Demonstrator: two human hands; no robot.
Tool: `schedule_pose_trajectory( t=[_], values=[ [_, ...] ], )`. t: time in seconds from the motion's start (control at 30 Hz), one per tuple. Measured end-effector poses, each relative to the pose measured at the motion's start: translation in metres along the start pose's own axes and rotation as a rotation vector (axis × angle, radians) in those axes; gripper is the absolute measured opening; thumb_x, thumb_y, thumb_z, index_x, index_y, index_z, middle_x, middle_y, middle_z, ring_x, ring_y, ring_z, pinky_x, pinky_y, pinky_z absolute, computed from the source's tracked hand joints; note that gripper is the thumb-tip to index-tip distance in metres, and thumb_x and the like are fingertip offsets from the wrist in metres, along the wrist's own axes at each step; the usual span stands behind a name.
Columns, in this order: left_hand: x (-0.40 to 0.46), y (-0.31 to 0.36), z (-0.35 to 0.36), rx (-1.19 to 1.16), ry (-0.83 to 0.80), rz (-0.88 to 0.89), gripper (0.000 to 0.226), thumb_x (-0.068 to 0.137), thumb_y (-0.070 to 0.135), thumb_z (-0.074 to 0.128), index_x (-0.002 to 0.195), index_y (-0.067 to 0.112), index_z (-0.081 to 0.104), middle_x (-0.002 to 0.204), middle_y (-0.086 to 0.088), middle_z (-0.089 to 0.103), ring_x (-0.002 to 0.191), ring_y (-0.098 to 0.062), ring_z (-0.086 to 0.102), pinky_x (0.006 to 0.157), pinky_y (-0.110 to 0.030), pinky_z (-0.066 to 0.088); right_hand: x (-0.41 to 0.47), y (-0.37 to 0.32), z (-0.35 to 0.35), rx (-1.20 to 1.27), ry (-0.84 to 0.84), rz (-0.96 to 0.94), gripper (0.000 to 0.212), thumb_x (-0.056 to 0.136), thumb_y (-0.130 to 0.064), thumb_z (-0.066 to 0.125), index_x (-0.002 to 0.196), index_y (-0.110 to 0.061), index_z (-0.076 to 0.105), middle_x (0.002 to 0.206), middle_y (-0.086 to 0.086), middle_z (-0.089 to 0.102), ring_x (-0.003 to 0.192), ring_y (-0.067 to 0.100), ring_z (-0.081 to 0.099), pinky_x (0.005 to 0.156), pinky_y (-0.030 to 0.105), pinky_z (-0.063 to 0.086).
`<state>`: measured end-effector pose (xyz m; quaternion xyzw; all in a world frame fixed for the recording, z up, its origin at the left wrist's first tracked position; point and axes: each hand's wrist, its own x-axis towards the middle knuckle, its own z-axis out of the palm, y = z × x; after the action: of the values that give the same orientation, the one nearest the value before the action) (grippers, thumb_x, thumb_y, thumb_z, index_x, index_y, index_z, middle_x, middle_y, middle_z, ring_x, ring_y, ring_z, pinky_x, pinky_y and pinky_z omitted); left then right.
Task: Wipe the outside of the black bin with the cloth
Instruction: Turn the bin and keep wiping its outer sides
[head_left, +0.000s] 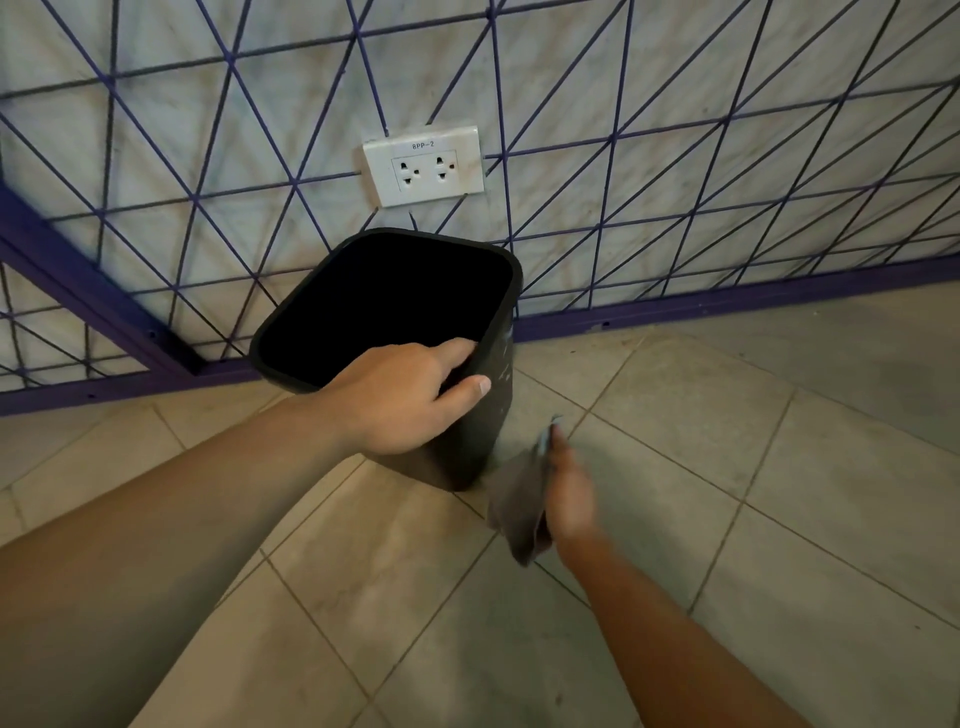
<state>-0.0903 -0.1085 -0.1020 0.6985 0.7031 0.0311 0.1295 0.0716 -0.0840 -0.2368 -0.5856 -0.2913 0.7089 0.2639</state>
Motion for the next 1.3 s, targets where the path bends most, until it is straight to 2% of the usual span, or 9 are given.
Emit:
schedule_pose_trajectory(
  t=[0.27,0.4,0.5,0.67,0.9,1.0,1.1,1.23,1.3],
  values=[
    [-0.02,-0.003,-0.02,-0.135,-0.229,0.006,0.008,0.091,0.04,0.057,0.088,0.036,0.051,0.083,0.008,0.061,0.076,-0.011,0.061,0.063,-0.028,0.046,-0.027,-0.017,-0.017,0.291,0.042,-0.019,0.048,0.106,-0.04,0.039,0.139,-0.015,0.062,0.137,0.016,0.06,0.111,0.029,0.059,0.102,0.042,0.039],
    [-0.016,0.015,-0.009,-0.349,-0.215,-0.143,0.039,0.097,0.053,0.046,0.125,0.027,0.053,0.12,0.004,0.061,0.108,-0.018,0.06,0.088,-0.033,0.048,-0.04,-0.018,-0.008,0.347,0.044,-0.058,0.062,0.108,-0.057,0.022,0.157,-0.027,0.045,0.164,0.01,0.042,0.149,0.034,0.039,0.122,0.051,0.027],
    [-0.008,0.025,0.002,-0.351,-0.156,-0.139,0.053,0.101,0.053,0.039,0.147,0.028,0.038,0.14,0.002,0.052,0.127,-0.02,0.051,0.1,-0.03,0.04,-0.053,-0.021,0.008,0.468,-0.005,-0.177,0.066,0.105,-0.065,0.012,0.155,-0.038,0.047,0.164,0.002,0.042,0.152,0.029,0.037,0.125,0.057,0.023],
    [0.004,0.023,0.008,-0.498,-0.125,-0.086,0.051,0.103,0.049,0.038,0.152,0.036,0.034,0.147,0.013,0.049,0.135,-0.003,0.044,0.114,-0.029,0.037,-0.034,-0.043,0.057,0.538,-0.099,-0.391,0.071,0.099,-0.071,0.023,0.159,-0.038,0.04,0.167,-0.002,0.039,0.155,0.019,0.035,0.129,0.049,0.024],
    [0.012,0.02,0.014,-0.629,-0.084,-0.013,0.047,0.104,0.035,0.043,0.15,0.042,0.035,0.146,0.03,0.043,0.133,0.019,0.033,0.108,-0.006,0.027,-0.003,-0.035,0.083,0.291,0.197,-0.784,0.048,0.104,-0.043,0.024,0.15,-0.043,0.04,0.164,-0.017,0.037,0.156,0.002,0.025,0.131,0.037,0.017],
    [0.014,0.019,0.016,-0.658,-0.089,-0.021,0.045,0.104,0.031,0.044,0.149,0.039,0.04,0.145,0.027,0.048,0.132,0.017,0.037,0.109,-0.008,0.028,0.014,-0.027,0.083,0.286,0.197,-0.767,0.057,0.096,-0.055,0.027,0.147,-0.038,0.047,0.154,-0.013,0.049,0.146,0.0,0.037,0.124,0.031,0.03],
    [0.019,0.017,0.016,-0.668,-0.055,-0.049,0.043,0.104,0.026,0.045,0.146,0.036,0.044,0.138,0.023,0.055,0.124,0.021,0.042,0.095,0.005,0.032,0.03,-0.035,0.084,0.314,0.159,-0.658,0.058,0.093,-0.054,0.032,0.138,-0.031,0.061,0.14,-0.011,0.059,0.142,0.013,0.046,0.123,0.043,0.034],
    [0.019,0.018,0.015,-0.639,-0.129,0.01,0.045,0.104,0.026,0.046,0.148,0.034,0.043,0.14,0.022,0.054,0.129,0.014,0.043,0.106,-0.005,0.033,0.015,-0.03,0.084,0.345,0.246,-0.694,0.054,0.097,-0.048,0.028,0.14,-0.032,0.056,0.14,-0.015,0.056,0.14,0.004,0.041,0.11,0.004,0.025],
    [0.017,0.019,0.013,-0.64,-0.151,0.02,0.043,0.104,0.025,0.046,0.147,0.033,0.046,0.138,0.021,0.056,0.129,0.013,0.044,0.108,-0.008,0.033,0.008,-0.023,0.082,0.296,0.286,-0.748,0.05,0.095,-0.055,0.025,0.138,-0.043,0.048,0.143,-0.018,0.053,0.137,-0.008,0.038,0.11,0.006,0.023]
  ],
)
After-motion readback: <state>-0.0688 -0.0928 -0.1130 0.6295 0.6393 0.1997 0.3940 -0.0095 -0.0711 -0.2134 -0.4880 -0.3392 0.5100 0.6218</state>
